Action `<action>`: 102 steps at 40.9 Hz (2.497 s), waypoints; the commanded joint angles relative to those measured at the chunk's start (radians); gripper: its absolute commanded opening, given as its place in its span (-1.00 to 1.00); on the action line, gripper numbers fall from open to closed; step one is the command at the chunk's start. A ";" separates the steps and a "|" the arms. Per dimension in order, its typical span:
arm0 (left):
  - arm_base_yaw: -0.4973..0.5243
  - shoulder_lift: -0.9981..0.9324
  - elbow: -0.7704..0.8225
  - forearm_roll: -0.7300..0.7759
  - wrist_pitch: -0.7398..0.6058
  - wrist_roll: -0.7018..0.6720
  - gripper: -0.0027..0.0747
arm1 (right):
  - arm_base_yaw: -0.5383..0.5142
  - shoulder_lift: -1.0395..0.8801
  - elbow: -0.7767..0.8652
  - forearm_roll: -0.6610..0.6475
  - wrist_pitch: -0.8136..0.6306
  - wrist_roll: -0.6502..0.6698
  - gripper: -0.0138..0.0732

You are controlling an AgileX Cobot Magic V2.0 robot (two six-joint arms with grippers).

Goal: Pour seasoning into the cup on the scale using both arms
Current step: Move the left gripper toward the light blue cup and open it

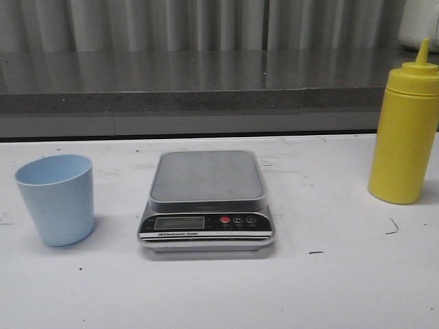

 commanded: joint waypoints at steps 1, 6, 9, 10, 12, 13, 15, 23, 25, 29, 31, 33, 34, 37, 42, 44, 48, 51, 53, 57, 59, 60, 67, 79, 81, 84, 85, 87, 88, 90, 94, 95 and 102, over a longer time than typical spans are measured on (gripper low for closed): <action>0.002 -0.025 0.016 0.000 -0.080 -0.004 -0.98 | -0.007 -0.018 -0.004 -0.008 -0.084 -0.003 -0.84; 0.002 -0.025 0.016 0.000 -0.080 -0.004 -0.98 | -0.007 -0.018 -0.004 -0.008 -0.084 -0.003 -0.84; 0.002 -0.025 0.016 0.000 -0.080 -0.004 -0.98 | -0.007 -0.018 -0.004 -0.008 -0.084 -0.003 -0.84; 0.002 -0.025 0.016 0.000 -0.080 -0.004 -0.98 | -0.007 -0.018 -0.004 -0.008 -0.084 -0.003 -0.84; 0.002 -0.025 0.016 0.000 -0.080 -0.004 -0.98 | -0.007 -0.018 -0.004 -0.008 -0.084 -0.003 -0.84; 0.002 -0.025 0.016 0.000 -0.080 -0.004 -0.98 | -0.007 -0.018 -0.004 -0.008 -0.084 -0.003 -0.84; 0.002 -0.025 0.016 0.000 -0.080 -0.004 -0.98 | -0.007 -0.018 -0.004 -0.008 -0.084 -0.003 -0.84; 0.002 -0.025 0.016 0.000 -0.080 -0.004 -0.98 | -0.007 -0.018 -0.004 -0.008 -0.084 -0.003 -0.84; 0.002 -0.025 0.016 0.000 -0.080 -0.004 -0.98 | -0.007 -0.018 -0.004 -0.008 -0.084 -0.003 -0.84; 0.002 -0.025 0.016 0.000 -0.080 -0.004 -0.98 | -0.007 -0.018 -0.004 -0.008 -0.084 -0.003 -0.84; 0.002 -0.025 0.016 0.000 -0.080 -0.004 -0.98 | -0.007 -0.018 -0.004 -0.008 -0.084 -0.003 -0.84; 0.002 -0.025 0.016 0.000 -0.080 -0.004 -0.98 | -0.007 -0.018 -0.004 -0.008 -0.085 -0.003 -0.84; 0.002 -0.025 0.016 0.000 -0.080 -0.004 -0.98 | -0.007 -0.018 -0.004 -0.008 -0.089 -0.003 -0.84; 0.002 -0.025 0.016 0.000 -0.082 -0.004 -0.98 | -0.007 -0.018 -0.004 -0.008 -0.092 -0.003 -0.84; 0.002 -0.025 0.015 0.000 -0.105 -0.004 -0.98 | -0.007 -0.018 -0.005 0.007 -0.113 -0.003 -0.84; 0.002 -0.025 0.006 0.000 -0.117 -0.004 -0.98 | -0.007 -0.018 -0.017 0.027 -0.115 -0.003 -0.84; 0.002 -0.023 -0.051 0.000 -0.094 -0.004 -0.98 | -0.007 -0.018 -0.073 0.039 -0.062 -0.003 -0.84; 0.002 -0.019 -0.114 -0.011 -0.066 -0.004 -0.98 | -0.007 -0.016 -0.138 0.039 0.003 -0.003 -0.84; 0.002 -0.019 -0.168 -0.011 -0.040 -0.004 -0.98 | -0.007 -0.010 -0.193 0.038 0.059 -0.004 -0.84; 0.002 -0.013 -0.289 -0.011 0.034 -0.004 -0.98 | -0.007 0.025 -0.299 0.012 0.158 -0.042 -0.84; 0.002 0.004 -0.348 -0.011 0.076 -0.004 -0.98 | -0.007 0.056 -0.346 -0.006 0.193 -0.065 -0.84; 0.002 0.018 -0.382 -0.011 0.114 -0.004 -0.98 | -0.007 0.074 -0.381 -0.011 0.217 -0.075 -0.84; 0.002 0.160 -0.608 -0.011 0.311 -0.004 -0.98 | -0.007 0.215 -0.547 -0.012 0.337 -0.079 -0.84; 0.002 0.465 -0.807 -0.011 0.576 -0.004 -0.98 | -0.007 0.463 -0.714 -0.012 0.485 -0.079 -0.84; 0.002 0.500 -0.807 -0.011 0.583 -0.004 -0.98 | -0.007 0.497 -0.714 -0.012 0.489 -0.079 -0.84; 0.002 0.546 -0.807 -0.011 0.589 -0.004 -0.98 | -0.007 0.536 -0.709 -0.012 0.497 -0.079 -0.84; 0.002 0.562 -0.807 -0.011 0.589 -0.004 -0.98 | -0.007 0.549 -0.709 -0.012 0.501 -0.079 -0.84; 0.002 0.586 -0.807 -0.011 0.589 -0.004 -0.98 | -0.007 0.570 -0.709 -0.011 0.510 -0.079 -0.84; 0.002 0.599 -0.807 -0.011 0.591 -0.004 -0.98 | -0.007 0.577 -0.709 -0.011 0.511 -0.079 -0.84; 0.002 0.624 -0.807 -0.011 0.591 -0.004 -0.98 | -0.007 0.595 -0.709 -0.002 0.516 -0.079 -0.84; 0.002 0.664 -0.807 -0.011 0.596 -0.004 -0.98 | -0.007 0.616 -0.709 0.001 0.519 -0.079 -0.84; 0.002 0.675 -0.807 -0.011 0.599 -0.004 -0.98 | -0.007 0.617 -0.709 0.001 0.520 -0.079 -0.84; 0.002 0.726 -0.807 -0.011 0.601 -0.004 -0.98 | -0.007 0.618 -0.709 0.001 0.522 -0.079 -0.84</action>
